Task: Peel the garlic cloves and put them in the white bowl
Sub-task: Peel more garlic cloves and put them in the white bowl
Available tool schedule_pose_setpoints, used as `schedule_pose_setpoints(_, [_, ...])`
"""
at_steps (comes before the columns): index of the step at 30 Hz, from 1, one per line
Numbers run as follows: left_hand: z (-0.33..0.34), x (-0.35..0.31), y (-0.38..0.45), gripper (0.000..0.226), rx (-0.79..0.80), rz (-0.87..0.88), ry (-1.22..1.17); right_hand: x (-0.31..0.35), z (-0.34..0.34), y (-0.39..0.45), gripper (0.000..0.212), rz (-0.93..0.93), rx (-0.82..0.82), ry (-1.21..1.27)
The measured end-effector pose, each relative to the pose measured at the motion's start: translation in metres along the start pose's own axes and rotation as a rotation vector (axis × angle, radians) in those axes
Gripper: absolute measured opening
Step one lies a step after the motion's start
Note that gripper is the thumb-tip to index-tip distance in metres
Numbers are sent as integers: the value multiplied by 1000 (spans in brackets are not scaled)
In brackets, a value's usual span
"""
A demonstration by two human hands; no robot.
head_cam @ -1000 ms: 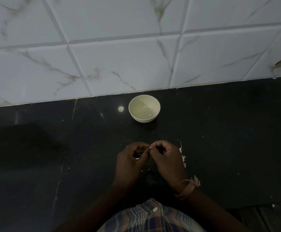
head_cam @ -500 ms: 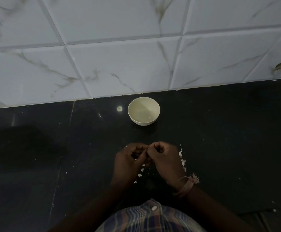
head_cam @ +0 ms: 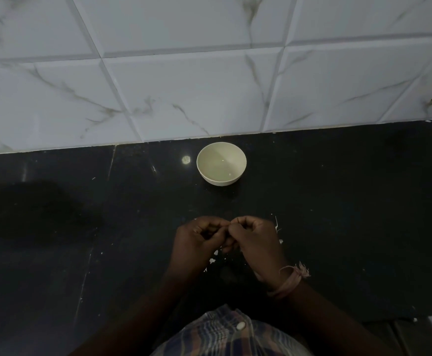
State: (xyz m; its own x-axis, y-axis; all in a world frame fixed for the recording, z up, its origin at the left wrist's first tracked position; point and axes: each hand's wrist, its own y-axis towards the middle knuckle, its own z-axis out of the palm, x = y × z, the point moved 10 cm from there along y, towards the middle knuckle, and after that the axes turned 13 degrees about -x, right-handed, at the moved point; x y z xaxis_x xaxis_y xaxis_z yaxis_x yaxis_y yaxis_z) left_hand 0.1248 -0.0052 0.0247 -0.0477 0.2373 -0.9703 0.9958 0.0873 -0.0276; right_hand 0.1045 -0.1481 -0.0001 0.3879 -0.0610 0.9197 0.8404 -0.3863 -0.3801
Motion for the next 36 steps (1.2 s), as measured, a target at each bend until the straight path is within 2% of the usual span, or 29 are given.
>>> schedule_pose_setpoints(3, [1, 1, -4, 20, 33, 2, 2, -1, -1, -6, 16, 24, 28, -4])
schedule_pose_setpoints(8, [-7, 0, 0, 15, 98, 5, -29, 1, 6, -11, 10, 34, 52, -23])
schedule_pose_setpoints(11, [-14, 6, 3, 12, 129, -58, -113, 1, 10, -15, 10, 58, 40, -7])
schedule_pose_setpoints(17, [-13, 19, -5, 16, 111, -101, -142, -2, 12, -20, 13, 19, -80, -35])
schedule_pose_setpoints(22, [-9, 18, -12, 17, 72, -106, -178, -5, 4, -24, 14, 7, -59, -52])
schedule_pose_setpoints(29, [20, 53, -19, 16, 57, -461, -507, -22, -3, -13, 19, 129, -35, 112])
schedule_pose_setpoints(32, [28, 61, -27, 19, 22, -629, -654, -38, -9, -11, 29, 196, -25, 138])
schedule_pose_setpoints(36, [28, 74, -30, 20, -18, -748, -709, -65, -16, -12, 23, 280, -71, 171])
